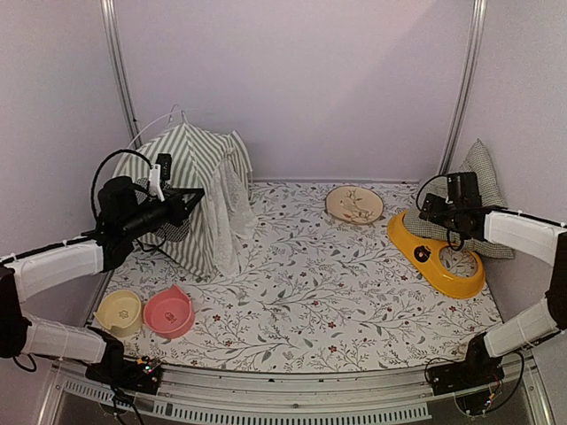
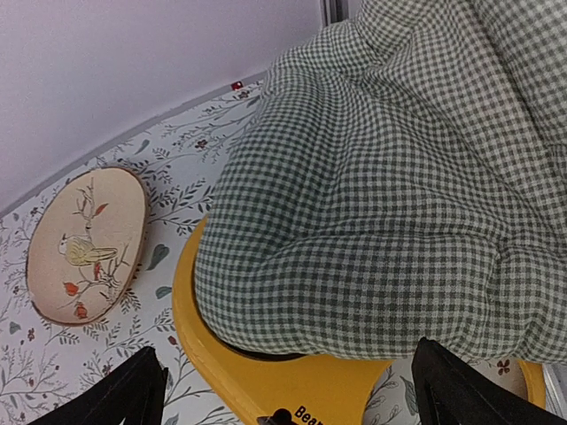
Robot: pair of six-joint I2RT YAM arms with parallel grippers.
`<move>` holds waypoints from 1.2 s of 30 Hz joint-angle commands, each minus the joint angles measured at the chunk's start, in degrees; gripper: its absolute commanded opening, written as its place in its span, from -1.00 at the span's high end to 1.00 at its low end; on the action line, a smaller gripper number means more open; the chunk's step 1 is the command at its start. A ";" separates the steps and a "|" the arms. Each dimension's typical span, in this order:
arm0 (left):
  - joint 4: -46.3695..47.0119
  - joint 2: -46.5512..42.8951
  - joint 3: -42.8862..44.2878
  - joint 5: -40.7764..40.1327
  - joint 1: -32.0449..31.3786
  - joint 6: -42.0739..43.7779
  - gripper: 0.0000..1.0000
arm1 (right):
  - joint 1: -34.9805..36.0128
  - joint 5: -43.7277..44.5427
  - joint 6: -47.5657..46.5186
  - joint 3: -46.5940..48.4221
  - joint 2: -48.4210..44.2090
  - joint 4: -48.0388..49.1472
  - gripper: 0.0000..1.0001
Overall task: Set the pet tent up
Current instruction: Pick up the cushion from the corner of the board.
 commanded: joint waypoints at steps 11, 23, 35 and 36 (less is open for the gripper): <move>-5.95 -14.09 -3.48 17.28 0.43 3.38 1.00 | -5.35 -0.02 -7.06 12.55 24.05 -0.66 -0.98; -12.13 -3.77 3.79 3.67 3.10 4.52 1.00 | -6.98 -1.76 -9.49 16.79 30.87 -1.31 -0.35; -19.68 -6.55 11.99 -10.04 4.75 3.14 -0.98 | -6.32 -2.47 -10.19 24.01 19.23 -7.96 1.00; -20.00 -7.96 11.98 -10.70 4.74 2.81 -0.98 | -5.74 -2.13 -10.43 24.60 17.70 -8.22 1.00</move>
